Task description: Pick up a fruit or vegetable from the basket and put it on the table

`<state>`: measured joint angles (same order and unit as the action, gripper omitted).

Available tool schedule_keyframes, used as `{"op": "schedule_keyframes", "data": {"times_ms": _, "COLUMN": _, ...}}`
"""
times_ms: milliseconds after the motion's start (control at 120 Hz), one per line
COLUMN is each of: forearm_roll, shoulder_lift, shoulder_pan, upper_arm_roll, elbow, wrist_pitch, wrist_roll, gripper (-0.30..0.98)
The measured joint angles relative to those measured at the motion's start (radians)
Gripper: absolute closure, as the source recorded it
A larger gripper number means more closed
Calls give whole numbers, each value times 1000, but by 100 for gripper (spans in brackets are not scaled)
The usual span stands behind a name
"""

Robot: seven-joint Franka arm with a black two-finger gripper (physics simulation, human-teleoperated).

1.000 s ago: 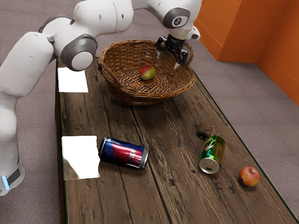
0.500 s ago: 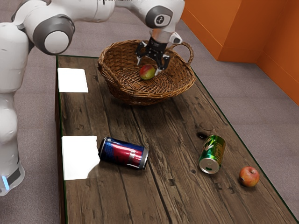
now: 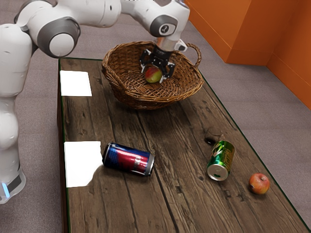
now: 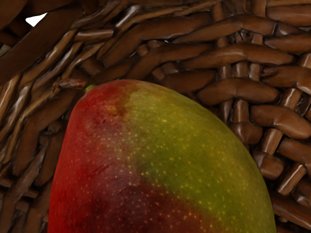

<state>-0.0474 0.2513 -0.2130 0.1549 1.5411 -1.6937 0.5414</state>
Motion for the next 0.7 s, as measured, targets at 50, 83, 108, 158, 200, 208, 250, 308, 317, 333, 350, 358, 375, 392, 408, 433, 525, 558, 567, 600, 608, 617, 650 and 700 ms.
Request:
{"op": "schedule_keyframes", "data": {"times_ms": 50, "forearm_roll": 0, "shoulder_lift": 4, "shoulder_pan": 0, "upper_arm_roll": 0, "elbow": 1, "wrist_pitch": -4, "wrist_roll": 3, "gripper": 3}}
{"op": "schedule_keyframes", "data": {"times_ms": 83, "forearm_roll": 0, "shoulder_lift": 7, "shoulder_pan": 0, "upper_arm_roll": 0, "elbow": 1, "wrist_pitch": -6, "wrist_roll": 5, "gripper": 10}}
{"op": "schedule_keyframes", "data": {"times_ms": 108, "forearm_roll": -9, "shoulder_lift": 8, "shoulder_pan": 0, "upper_arm_roll": 0, "elbow": 1, "wrist_pitch": -7, "wrist_roll": 6, "gripper": 15}}
{"op": "schedule_keyframes", "data": {"times_ms": 158, "forearm_roll": -37, "shoulder_lift": 8, "shoulder_pan": 0, "upper_arm_roll": -1, "elbow": -1, "wrist_pitch": -9, "wrist_roll": 8, "gripper": 24}}
{"op": "schedule_keyframes", "data": {"times_ms": 200, "forearm_roll": -53, "shoulder_lift": 9, "shoulder_pan": 0, "upper_arm_roll": -1, "elbow": -2, "wrist_pitch": -9, "wrist_roll": 11, "gripper": 29}}
{"op": "schedule_keyframes", "data": {"times_ms": 208, "forearm_roll": -55, "shoulder_lift": 9, "shoulder_pan": 0, "upper_arm_roll": -1, "elbow": -3, "wrist_pitch": -9, "wrist_roll": 11, "gripper": 29}}
{"op": "schedule_keyframes", "data": {"times_ms": 250, "forearm_roll": -66, "shoulder_lift": 7, "shoulder_pan": -1, "upper_arm_roll": -3, "elbow": -7, "wrist_pitch": -7, "wrist_roll": 14, "gripper": 33}}
{"op": "schedule_keyframes", "data": {"times_ms": 308, "forearm_roll": -70, "shoulder_lift": 2, "shoulder_pan": -1, "upper_arm_roll": -11, "elbow": -46, "wrist_pitch": 15, "wrist_roll": 19, "gripper": 37}}
{"op": "schedule_keyframes", "data": {"times_ms": 317, "forearm_roll": -68, "shoulder_lift": 1, "shoulder_pan": -1, "upper_arm_roll": -13, "elbow": -55, "wrist_pitch": 20, "wrist_roll": 19, "gripper": 36}}
{"op": "schedule_keyframes", "data": {"times_ms": 333, "forearm_roll": -58, "shoulder_lift": -3, "shoulder_pan": 0, "upper_arm_roll": -14, "elbow": -73, "wrist_pitch": 32, "wrist_roll": 20, "gripper": 35}}
{"op": "schedule_keyframes", "data": {"times_ms": 350, "forearm_roll": -48, "shoulder_lift": -8, "shoulder_pan": 0, "upper_arm_roll": -17, "elbow": -88, "wrist_pitch": 42, "wrist_roll": 21, "gripper": 36}}
{"op": "schedule_keyframes", "data": {"times_ms": 358, "forearm_roll": -42, "shoulder_lift": -11, "shoulder_pan": -1, "upper_arm_roll": -18, "elbow": -97, "wrist_pitch": 48, "wrist_roll": 22, "gripper": 36}}
{"op": "schedule_keyframes", "data": {"times_ms": 375, "forearm_roll": -29, "shoulder_lift": -16, "shoulder_pan": -1, "upper_arm_roll": -21, "elbow": -111, "wrist_pitch": 58, "wrist_roll": 22, "gripper": 35}}
{"op": "schedule_keyframes", "data": {"times_ms": 392, "forearm_roll": -15, "shoulder_lift": -21, "shoulder_pan": 0, "upper_arm_roll": -23, "elbow": -124, "wrist_pitch": 69, "wrist_roll": 23, "gripper": 35}}
{"op": "schedule_keyframes", "data": {"times_ms": 408, "forearm_roll": -2, "shoulder_lift": -27, "shoulder_pan": 0, "upper_arm_roll": -25, "elbow": -137, "wrist_pitch": 79, "wrist_roll": 24, "gripper": 35}}
{"op": "schedule_keyframes", "data": {"times_ms": 433, "forearm_roll": 15, "shoulder_lift": -37, "shoulder_pan": 0, "upper_arm_roll": -28, "elbow": -150, "wrist_pitch": 93, "wrist_roll": 25, "gripper": 36}}
{"op": "schedule_keyframes", "data": {"times_ms": 525, "forearm_roll": 65, "shoulder_lift": -82, "shoulder_pan": -4, "upper_arm_roll": -67, "elbow": -223, "wrist_pitch": 156, "wrist_roll": 27, "gripper": 36}}
{"op": "schedule_keyframes", "data": {"times_ms": 558, "forearm_roll": 76, "shoulder_lift": -105, "shoulder_pan": -3, "upper_arm_roll": -101, "elbow": -241, "wrist_pitch": 180, "wrist_roll": 28, "gripper": 36}}
{"op": "schedule_keyframes", "data": {"times_ms": 567, "forearm_roll": 79, "shoulder_lift": -111, "shoulder_pan": -1, "upper_arm_roll": -109, "elbow": -244, "wrist_pitch": 186, "wrist_roll": 28, "gripper": 35}}
{"op": "schedule_keyframes", "data": {"times_ms": 600, "forearm_roll": 86, "shoulder_lift": -137, "shoulder_pan": 22, "upper_arm_roll": -132, "elbow": -244, "wrist_pitch": 207, "wrist_roll": 29, "gripper": 35}}
{"op": "schedule_keyframes", "data": {"times_ms": 608, "forearm_roll": 88, "shoulder_lift": -145, "shoulder_pan": 31, "upper_arm_roll": -137, "elbow": -241, "wrist_pitch": 211, "wrist_roll": 30, "gripper": 34}}
{"op": "schedule_keyframes", "data": {"times_ms": 617, "forearm_roll": 89, "shoulder_lift": -153, "shoulder_pan": 39, "upper_arm_roll": -140, "elbow": -238, "wrist_pitch": 216, "wrist_roll": 30, "gripper": 34}}
{"op": "schedule_keyframes", "data": {"times_ms": 650, "forearm_roll": 94, "shoulder_lift": -184, "shoulder_pan": 75, "upper_arm_roll": -152, "elbow": -216, "wrist_pitch": 231, "wrist_roll": 31, "gripper": 33}}
{"op": "schedule_keyframes", "data": {"times_ms": 700, "forearm_roll": 97, "shoulder_lift": -223, "shoulder_pan": 134, "upper_arm_roll": -162, "elbow": -180, "wrist_pitch": 247, "wrist_roll": 35, "gripper": 33}}
